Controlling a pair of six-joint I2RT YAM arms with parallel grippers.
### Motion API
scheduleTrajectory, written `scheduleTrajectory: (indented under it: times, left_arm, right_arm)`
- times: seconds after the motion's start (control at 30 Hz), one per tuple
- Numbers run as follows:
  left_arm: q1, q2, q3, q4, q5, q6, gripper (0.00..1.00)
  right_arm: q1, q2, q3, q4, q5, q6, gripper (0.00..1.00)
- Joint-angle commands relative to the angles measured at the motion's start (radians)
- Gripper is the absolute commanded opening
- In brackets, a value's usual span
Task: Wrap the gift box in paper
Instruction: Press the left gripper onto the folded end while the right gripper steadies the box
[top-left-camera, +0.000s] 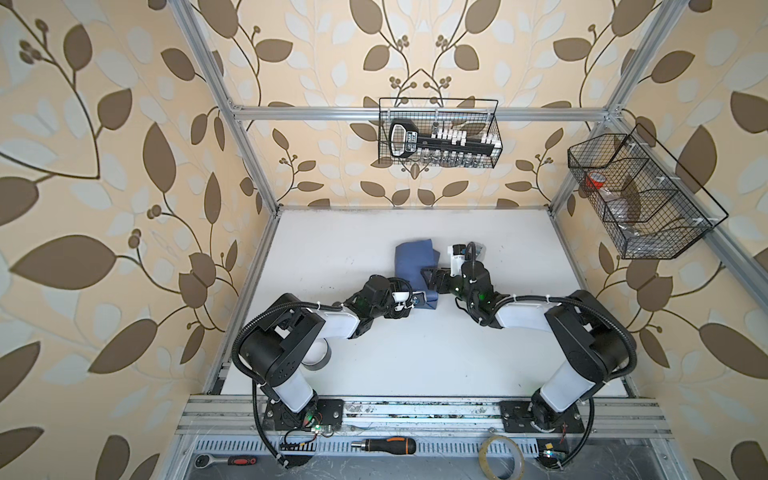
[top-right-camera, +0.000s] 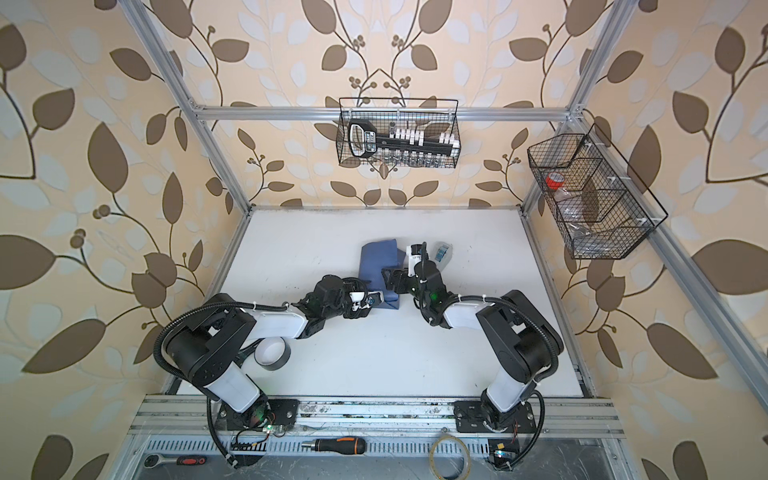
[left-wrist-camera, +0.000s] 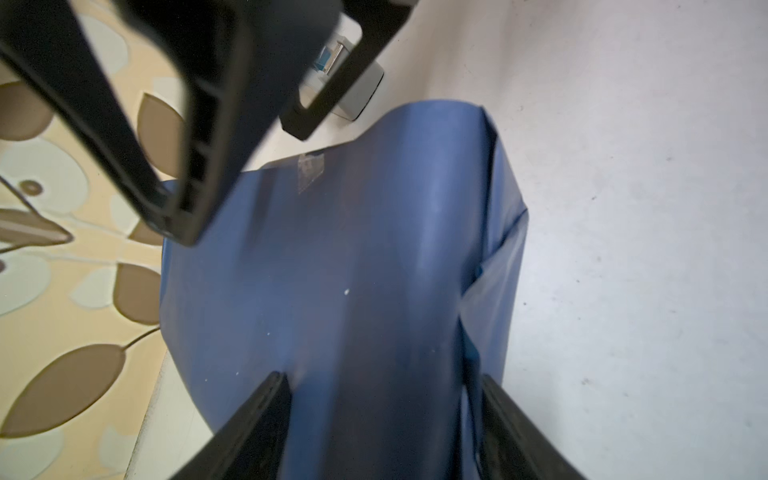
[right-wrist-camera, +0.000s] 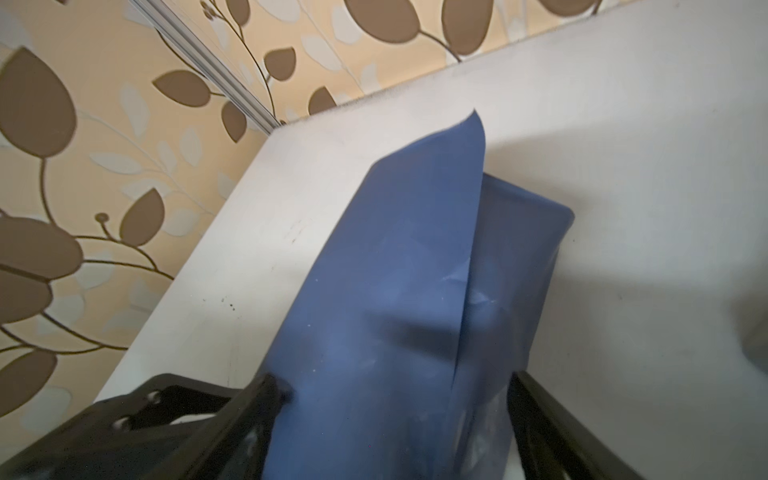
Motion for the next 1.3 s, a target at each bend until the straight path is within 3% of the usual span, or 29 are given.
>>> scheduleTrajectory:
  times: [0.0,0.37,1.0,1.27]
  left_arm:
    - [0.019,0.032,0.013,-0.089,-0.024,0.073,0.69]
    - [0.017,0.032,0.028,-0.127,-0.038,0.064,0.69]
    - [0.017,0.069,0.046,-0.182,-0.082,0.062,0.61]
    - [0.016,0.089,0.047,-0.198,-0.099,0.074,0.61]
  right_arm:
    - [0.0,0.053,0.03,-0.108,-0.009,0.032,0.85]
    - [-0.019,0.064,-0.002,-0.138,-0.084,-0.041,0.79]
    - [-0.034,0.022,-0.004,-0.178,-0.152,-0.079,0.8]
    - [-0.076,-0.077,0.0,-0.203,-0.167,-0.073,0.83]
